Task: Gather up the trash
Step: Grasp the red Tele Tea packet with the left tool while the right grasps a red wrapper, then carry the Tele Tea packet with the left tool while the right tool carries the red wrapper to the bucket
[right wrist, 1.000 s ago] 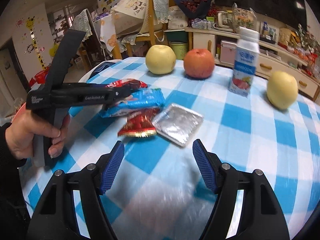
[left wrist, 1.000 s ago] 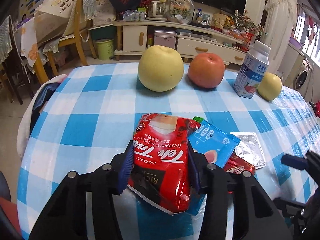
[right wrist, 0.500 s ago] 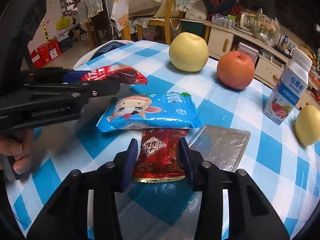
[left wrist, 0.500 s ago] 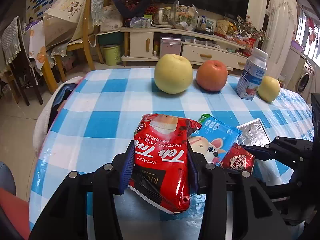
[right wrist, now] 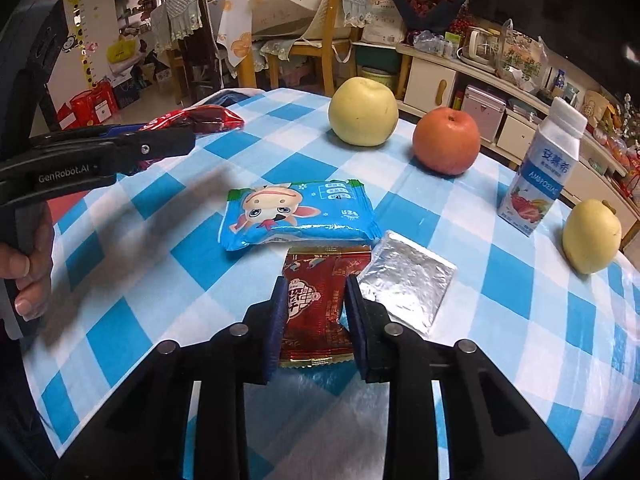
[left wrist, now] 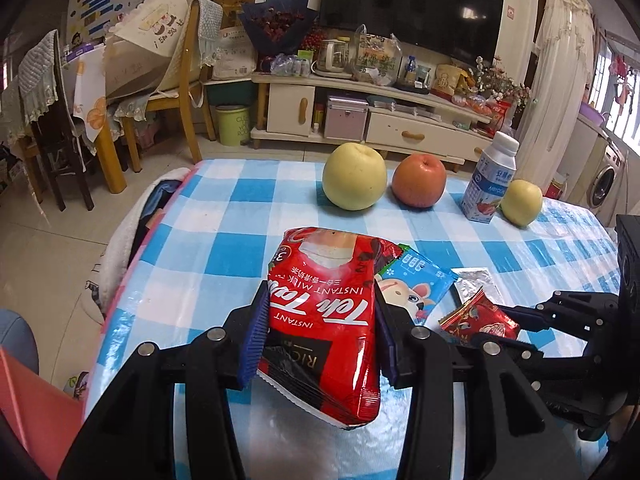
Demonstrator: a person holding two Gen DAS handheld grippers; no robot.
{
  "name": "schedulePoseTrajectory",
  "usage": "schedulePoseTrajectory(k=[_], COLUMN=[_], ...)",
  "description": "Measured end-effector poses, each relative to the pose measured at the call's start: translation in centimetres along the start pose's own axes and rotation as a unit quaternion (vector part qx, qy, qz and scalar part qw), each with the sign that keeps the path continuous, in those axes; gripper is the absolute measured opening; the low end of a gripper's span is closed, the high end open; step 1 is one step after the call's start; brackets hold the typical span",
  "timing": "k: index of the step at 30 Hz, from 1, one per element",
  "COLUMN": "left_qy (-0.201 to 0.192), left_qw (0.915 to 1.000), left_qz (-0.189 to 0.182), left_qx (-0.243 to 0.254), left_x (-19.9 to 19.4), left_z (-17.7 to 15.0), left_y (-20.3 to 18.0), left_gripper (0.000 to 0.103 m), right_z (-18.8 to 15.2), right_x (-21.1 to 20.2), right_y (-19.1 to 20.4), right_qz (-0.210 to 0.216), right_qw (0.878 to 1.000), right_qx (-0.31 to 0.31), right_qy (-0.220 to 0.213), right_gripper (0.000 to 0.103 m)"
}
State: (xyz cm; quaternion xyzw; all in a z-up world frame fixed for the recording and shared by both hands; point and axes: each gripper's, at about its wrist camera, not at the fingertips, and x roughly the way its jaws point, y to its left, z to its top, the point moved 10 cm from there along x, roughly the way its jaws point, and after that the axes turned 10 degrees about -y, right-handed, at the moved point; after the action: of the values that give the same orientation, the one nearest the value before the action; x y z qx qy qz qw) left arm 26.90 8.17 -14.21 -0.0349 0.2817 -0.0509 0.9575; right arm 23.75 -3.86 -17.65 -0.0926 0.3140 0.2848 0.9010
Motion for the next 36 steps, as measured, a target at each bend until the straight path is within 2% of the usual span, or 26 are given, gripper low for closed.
schedulePoseTrajectory(k=[10, 19, 27, 36], left_qy=[-0.010, -0.031, -0.046, -0.068], left_qw=[0.9999, 0.9989, 0.9960, 0.9896], left_qz=[0.008, 0.034, 0.072, 0.117], left_qx=[-0.002, -0.012, -0.025, -0.051], left_x=[-4.8, -9.2, -13.4, -18.2], left_z=[-0.3, 0.8, 1.5, 2.0], left_y=[1.5, 4.4, 8.6, 14.2], left_gripper=[0.047, 0.047, 0.047, 0.047], right_z=[1.2, 5.2, 9.3, 13.1], right_x=[-3.4, -6.7, -8.2, -8.1], right_y=[1.5, 4.5, 9.6, 16.5], right_qz=[0.001, 0.013, 0.046, 0.094], right_qw=[1.000, 0.998, 0.994, 0.987], right_qx=[0.006, -0.011, -0.037, -0.062], right_qy=[-0.020, -0.058, -0.092, -0.113], right_gripper=[0.028, 0.028, 0.028, 0.028])
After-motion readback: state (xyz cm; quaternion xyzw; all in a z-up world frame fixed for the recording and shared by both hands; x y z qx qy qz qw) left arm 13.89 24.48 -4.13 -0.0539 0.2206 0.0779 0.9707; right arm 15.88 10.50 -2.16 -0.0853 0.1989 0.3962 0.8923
